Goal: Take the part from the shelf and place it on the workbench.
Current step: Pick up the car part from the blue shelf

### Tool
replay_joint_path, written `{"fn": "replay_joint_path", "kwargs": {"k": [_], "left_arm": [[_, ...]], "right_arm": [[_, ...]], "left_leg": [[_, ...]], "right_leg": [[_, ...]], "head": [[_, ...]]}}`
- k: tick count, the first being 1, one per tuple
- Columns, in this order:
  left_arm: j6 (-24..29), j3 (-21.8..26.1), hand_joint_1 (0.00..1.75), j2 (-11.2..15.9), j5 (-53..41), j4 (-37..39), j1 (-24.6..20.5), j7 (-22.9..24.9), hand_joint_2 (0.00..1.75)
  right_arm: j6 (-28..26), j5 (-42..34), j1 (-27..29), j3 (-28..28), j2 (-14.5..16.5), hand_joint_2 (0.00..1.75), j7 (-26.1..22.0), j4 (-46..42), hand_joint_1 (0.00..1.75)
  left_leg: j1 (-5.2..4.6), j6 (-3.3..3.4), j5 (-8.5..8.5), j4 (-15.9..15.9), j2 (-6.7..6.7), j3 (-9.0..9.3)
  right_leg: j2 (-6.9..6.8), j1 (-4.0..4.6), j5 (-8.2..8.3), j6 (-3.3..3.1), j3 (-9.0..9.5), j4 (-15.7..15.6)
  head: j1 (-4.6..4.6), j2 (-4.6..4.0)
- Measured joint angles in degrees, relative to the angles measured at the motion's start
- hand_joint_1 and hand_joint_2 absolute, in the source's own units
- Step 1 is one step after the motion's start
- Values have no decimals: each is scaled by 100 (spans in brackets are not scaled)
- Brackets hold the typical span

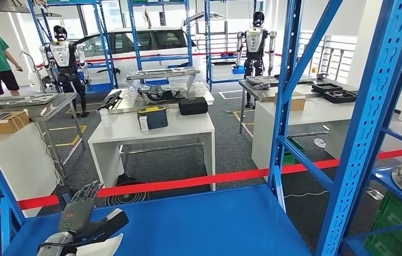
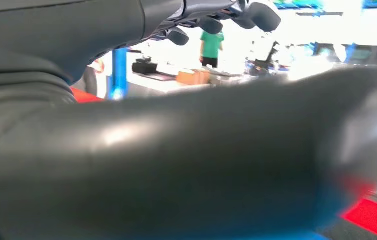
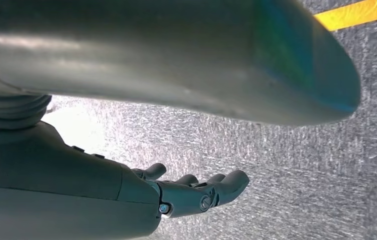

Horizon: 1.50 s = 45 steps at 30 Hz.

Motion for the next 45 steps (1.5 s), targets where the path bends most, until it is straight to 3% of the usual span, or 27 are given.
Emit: {"fn": "replay_joint_path", "kwargs": {"k": [1,2,3,4,8,9,11,12,13,14,15,17,18,19,23,29,32,39,45], "left_arm": [[-80,-8,0,1,10,6,2,-88,131],[-154,-20,0,4,23,13,2,-181,175],[-214,-33,0,7,35,18,4,-278,175],[-254,-48,0,8,48,21,9,-368,175],[-339,-102,0,2,98,-13,7,-621,175],[-357,-116,0,-2,108,-21,2,-648,175],[-468,-144,0,-14,147,-22,13,-759,175],[-552,-161,0,-21,183,-22,36,-847,175],[-632,-177,0,-27,231,-24,65,-946,175],[-693,-196,0,-31,282,-30,91,-1031,175],[-736,-214,0,-34,325,-38,108,-1099,175],[-820,-257,0,-42,393,-62,118,-1202,175],[-885,-285,0,-46,415,-75,118,-1253,175],[-973,-314,0,-49,446,-87,119,-1314,175],[-1610,-408,0,-60,732,-154,123,-1733,175],[-2374,-575,0,-75,1205,-320,178,-2078,175],[-2796,-919,0,-57,1820,-539,278,-2095,175],[-3628,-2190,0,68,2399,-831,374,-2002,175],[-3904,-2811,0,241,2474,-766,398,-1970,175]], "right_arm": [[1,10,5,1,4,0,-2,2,0],[1,19,5,2,9,0,-3,6,0],[0,26,2,3,14,0,-5,10,0],[-1,32,-1,4,19,0,-7,14,0],[-4,45,-13,8,16,0,-12,14,0],[-4,47,-16,9,15,0,-13,13,0],[-4,49,-21,10,7,0,-13,13,0],[-4,48,-22,10,-1,0,-14,13,0],[-4,46,-21,10,-9,0,-14,13,0],[-4,44,-20,10,-16,0,-14,13,0],[-4,42,-20,10,-23,0,-14,13,0],[-4,33,-27,10,-33,0,-14,13,0],[-4,27,-32,10,-34,0,-13,13,0],[-3,21,-36,10,-34,0,-13,13,0],[-2,-4,-45,10,-34,0,-11,13,0],[-3,-35,-46,8,-35,0,-10,13,0],[-4,-66,-44,7,-35,0,-13,13,0],[-7,-86,-42,3,-44,0,-51,13,0],[-7,-86,-38,2,-45,0,-92,13,0]], "left_leg": [[-23,40,384,-404,3,56],[-53,74,676,-742,4,111],[-80,101,883,-966,4,160],[-102,123,971,-1060,1,180],[-64,210,958,-1149,-9,320],[-47,240,946,-1178,-5,362],[-51,289,897,-1178,-2,400],[-53,300,871,-1166,-5,409],[-53,300,844,-1151,-10,421],[-49,292,816,-1128,-16,434],[-43,277,783,-1097,-22,447],[-45,220,710,-1016,-33,457],[-55,189,682,-986,-38,454],[-72,190,658,-967,-43,449],[-101,322,651,-994,-41,473],[-99,184,702,-1066,-31,513],[-98,131,707,-1074,-32,516],[-100,115,705,-1072,-37,514],[-108,122,700,-1070,-35,514]], "right_leg": [[4,-1,-56,12,60,-1],[15,-1,-101,33,104,-4],[24,-1,-141,66,125,-9],[32,-1,-171,102,135,-23],[8,10,-314,232,146,54],[-6,13,-423,255,30,286],[-22,15,-688,290,-413,1037],[-23,14,-749,304,-640,1357],[-23,13,-707,315,-791,1506],[-25,9,-548,323,-826,1420],[-31,3,-311,329,-753,1134],[-44,-1,68,313,-492,417],[-46,-3,150,285,-400,195],[-45,-2,163,258,-357,95],[-27,4,180,188,-343,77],[-19,10,177,141,-341,80],[-21,10,176,135,-339,81],[-30,9,178,140,-319,57],[-27,1,186,158,-313,39]], "head": [[0,-1],[-2,-1],[-3,-1],[-3,-1],[9,-1],[13,0],[19,0],[22,0],[25,0],[28,0],[30,0],[33,0],[32,0],[30,0],[23,0],[23,0],[23,0],[23,0],[23,0]]}}
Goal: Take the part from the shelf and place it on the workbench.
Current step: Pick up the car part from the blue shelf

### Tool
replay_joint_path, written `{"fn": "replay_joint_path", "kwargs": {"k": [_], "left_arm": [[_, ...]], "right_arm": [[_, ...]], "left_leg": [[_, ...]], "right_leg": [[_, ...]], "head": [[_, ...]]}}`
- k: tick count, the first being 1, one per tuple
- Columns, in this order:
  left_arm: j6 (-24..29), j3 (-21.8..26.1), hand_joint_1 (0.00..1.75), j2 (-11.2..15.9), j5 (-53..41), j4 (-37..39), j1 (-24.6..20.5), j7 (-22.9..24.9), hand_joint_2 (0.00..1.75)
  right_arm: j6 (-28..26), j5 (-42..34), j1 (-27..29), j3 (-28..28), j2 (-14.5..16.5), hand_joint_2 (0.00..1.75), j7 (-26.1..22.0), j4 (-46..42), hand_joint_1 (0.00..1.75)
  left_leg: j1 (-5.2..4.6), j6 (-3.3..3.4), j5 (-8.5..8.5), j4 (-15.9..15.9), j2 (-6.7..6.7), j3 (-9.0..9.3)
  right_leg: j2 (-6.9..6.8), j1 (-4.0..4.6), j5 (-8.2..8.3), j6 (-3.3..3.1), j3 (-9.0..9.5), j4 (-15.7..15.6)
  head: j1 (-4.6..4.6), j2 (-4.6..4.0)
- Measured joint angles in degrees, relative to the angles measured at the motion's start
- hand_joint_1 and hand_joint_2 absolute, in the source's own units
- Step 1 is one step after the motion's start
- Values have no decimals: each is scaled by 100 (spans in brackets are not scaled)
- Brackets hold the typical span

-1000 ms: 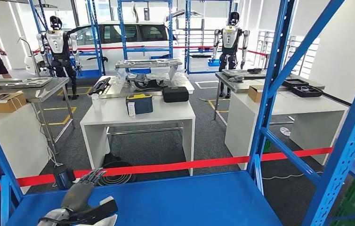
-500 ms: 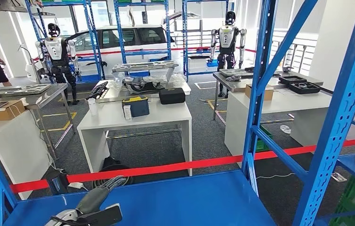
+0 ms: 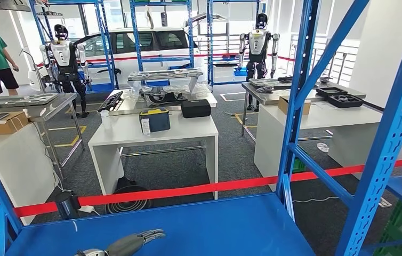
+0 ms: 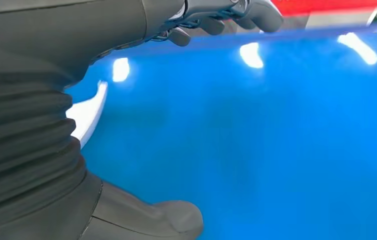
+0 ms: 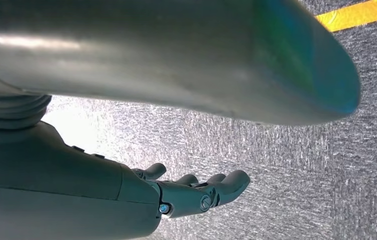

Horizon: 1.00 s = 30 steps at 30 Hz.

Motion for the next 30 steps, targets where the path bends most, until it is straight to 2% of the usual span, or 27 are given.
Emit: {"fn": "replay_joint_path", "kwargs": {"k": [8,14,19,25,30], "left_arm": [[-115,-394,0,241,66,69,127,78,175],[354,-479,0,467,202,64,297,344,175],[481,-479,0,691,355,36,372,475,175],[713,-428,0,1008,855,-297,679,246,175],[808,-337,0,1140,973,-602,934,122,175]], "right_arm": [[1,9,7,0,-8,0,17,0,0],[3,46,28,0,-8,0,19,0,0],[3,82,27,0,-8,0,3,0,0],[11,111,30,0,-8,0,10,0,0],[11,127,28,2,-8,0,16,0,0]], "left_leg": [[-8,7,-5,0,-6,1],[-9,9,-6,0,-4,0],[-9,10,-7,0,-4,0],[-10,9,-7,0,-5,1],[-11,10,-8,0,-9,0]], "right_leg": [[-2,-3,-1,8,11,-12],[-2,-3,-2,10,11,-16],[-2,-1,-3,11,14,-17],[-1,-1,-5,13,14,-17],[-3,-2,-7,15,17,-19]], "head": [[0,0],[0,0],[0,0],[0,0],[0,0]]}}
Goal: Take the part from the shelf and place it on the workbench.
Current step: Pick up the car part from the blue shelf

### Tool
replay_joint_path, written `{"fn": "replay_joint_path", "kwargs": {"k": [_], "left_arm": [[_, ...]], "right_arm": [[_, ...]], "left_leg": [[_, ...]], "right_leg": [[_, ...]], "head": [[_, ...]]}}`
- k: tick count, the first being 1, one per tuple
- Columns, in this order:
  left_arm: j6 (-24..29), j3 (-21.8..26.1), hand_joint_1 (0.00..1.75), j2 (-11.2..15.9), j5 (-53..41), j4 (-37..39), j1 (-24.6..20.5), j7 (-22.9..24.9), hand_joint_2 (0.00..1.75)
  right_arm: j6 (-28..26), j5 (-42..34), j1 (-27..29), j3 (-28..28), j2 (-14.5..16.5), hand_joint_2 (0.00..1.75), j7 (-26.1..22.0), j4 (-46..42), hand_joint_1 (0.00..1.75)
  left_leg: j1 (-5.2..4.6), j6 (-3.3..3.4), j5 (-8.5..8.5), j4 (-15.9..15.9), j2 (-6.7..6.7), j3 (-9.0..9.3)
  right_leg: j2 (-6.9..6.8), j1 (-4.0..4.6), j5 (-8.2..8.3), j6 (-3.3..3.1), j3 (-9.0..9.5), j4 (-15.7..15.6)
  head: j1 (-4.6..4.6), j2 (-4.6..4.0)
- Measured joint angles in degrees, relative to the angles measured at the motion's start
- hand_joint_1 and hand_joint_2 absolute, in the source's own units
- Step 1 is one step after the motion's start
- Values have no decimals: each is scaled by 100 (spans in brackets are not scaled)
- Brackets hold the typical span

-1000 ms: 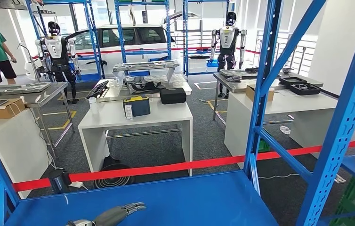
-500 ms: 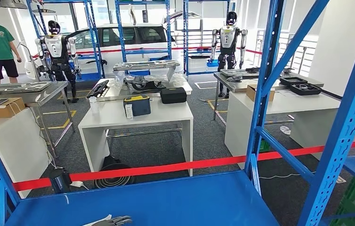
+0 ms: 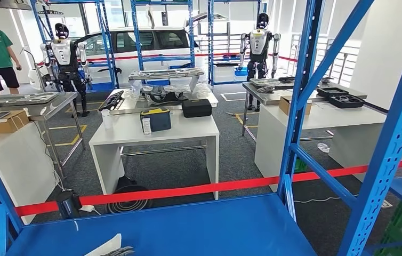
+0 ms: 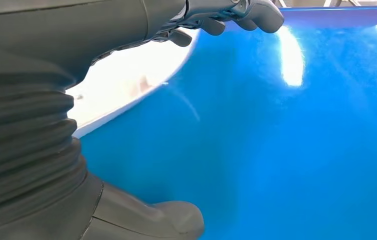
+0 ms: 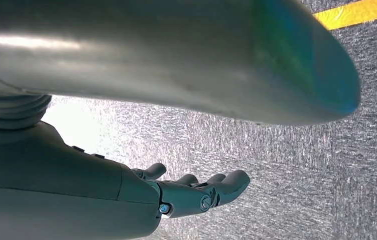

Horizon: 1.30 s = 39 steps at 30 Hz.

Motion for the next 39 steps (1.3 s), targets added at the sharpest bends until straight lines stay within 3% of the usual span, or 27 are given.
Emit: {"fn": "replay_joint_path", "kwargs": {"k": [14,20,29,39], "left_arm": [[-150,120,0,51,466,-701,292,-249,175],[78,120,0,31,388,-808,264,-235,175],[659,111,0,-108,-536,-516,-25,219,175],[918,87,0,-109,-1119,-3,-218,527,175]], "right_arm": [[-10,-22,-1,0,0,0,-22,0,0],[-12,-66,-1,0,0,0,-23,0,0],[-20,-125,0,-2,0,0,-30,0,0],[-17,-115,2,-2,0,0,-20,0,0]], "left_leg": [[-2,1,-1,1,0,0],[-2,1,-1,1,0,1],[-2,1,-1,2,1,1],[-2,1,-1,1,3,1]], "right_leg": [[-3,-3,0,1,1,-3],[-2,-3,0,1,1,-3],[-2,-3,1,1,0,-3],[-1,-2,0,1,0,-3]], "head": [[0,0],[0,0],[0,0],[0,0]]}}
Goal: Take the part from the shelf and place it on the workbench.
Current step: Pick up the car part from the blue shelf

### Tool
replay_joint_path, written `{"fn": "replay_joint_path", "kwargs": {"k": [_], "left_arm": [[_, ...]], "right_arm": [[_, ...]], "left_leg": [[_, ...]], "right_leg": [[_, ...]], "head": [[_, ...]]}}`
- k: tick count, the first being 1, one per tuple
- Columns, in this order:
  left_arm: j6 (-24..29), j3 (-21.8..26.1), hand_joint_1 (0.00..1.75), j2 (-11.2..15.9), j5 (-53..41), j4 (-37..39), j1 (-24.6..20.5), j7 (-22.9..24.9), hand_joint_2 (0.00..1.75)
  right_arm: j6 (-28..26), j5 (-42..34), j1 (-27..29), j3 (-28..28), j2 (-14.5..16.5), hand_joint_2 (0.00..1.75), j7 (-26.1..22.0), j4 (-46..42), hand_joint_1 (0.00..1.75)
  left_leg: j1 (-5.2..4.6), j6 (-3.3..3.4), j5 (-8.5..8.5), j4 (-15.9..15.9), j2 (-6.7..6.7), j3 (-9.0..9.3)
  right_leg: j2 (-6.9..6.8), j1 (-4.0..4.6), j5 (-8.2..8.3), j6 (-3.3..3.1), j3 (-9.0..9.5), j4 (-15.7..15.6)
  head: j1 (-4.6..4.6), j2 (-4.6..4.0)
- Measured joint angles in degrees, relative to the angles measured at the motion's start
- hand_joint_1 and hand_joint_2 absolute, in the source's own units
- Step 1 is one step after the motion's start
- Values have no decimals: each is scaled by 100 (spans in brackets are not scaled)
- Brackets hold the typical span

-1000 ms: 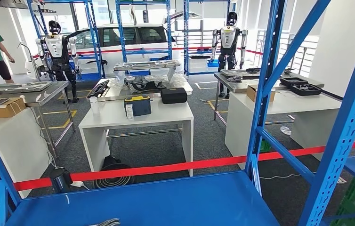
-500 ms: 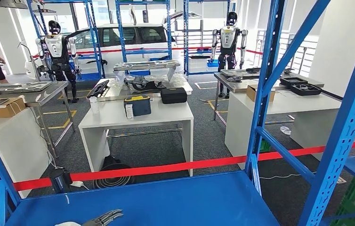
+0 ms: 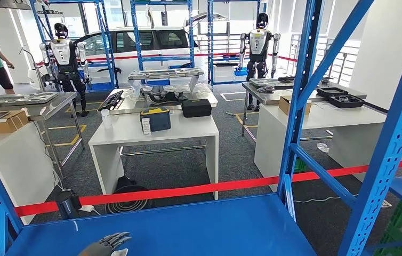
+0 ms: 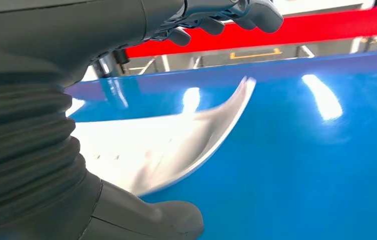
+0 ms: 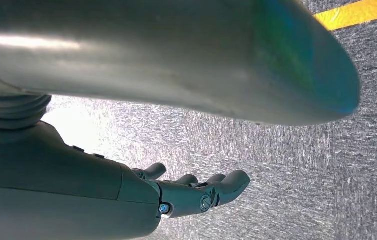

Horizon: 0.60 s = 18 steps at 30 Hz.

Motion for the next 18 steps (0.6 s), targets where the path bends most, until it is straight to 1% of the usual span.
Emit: {"fn": "replay_joint_path", "kwargs": {"k": [7,10,12,18], "left_arm": [[17,-4,0,154,-75,189,13,18,175],[-41,-6,0,233,-140,234,16,111,175],[-82,-6,0,292,-221,266,16,320,175],[-59,-6,0,525,-500,443,-30,1317,175]], "right_arm": [[1,40,1,0,0,0,15,0,0],[1,54,3,0,0,0,1,0,0],[-1,59,0,0,0,0,-2,0,0],[-2,50,5,0,0,0,65,0,0]], "left_leg": [[0,-1,-1,0,-1,-1],[0,-2,-1,0,-1,0],[0,-2,-1,0,-2,0],[0,-3,-2,0,1,1]], "right_leg": [[0,2,-1,0,1,0],[1,3,-1,0,1,0],[0,3,-1,0,2,0],[5,4,-1,0,0,0]], "head": [[0,0],[0,0],[0,0],[0,0]]}}
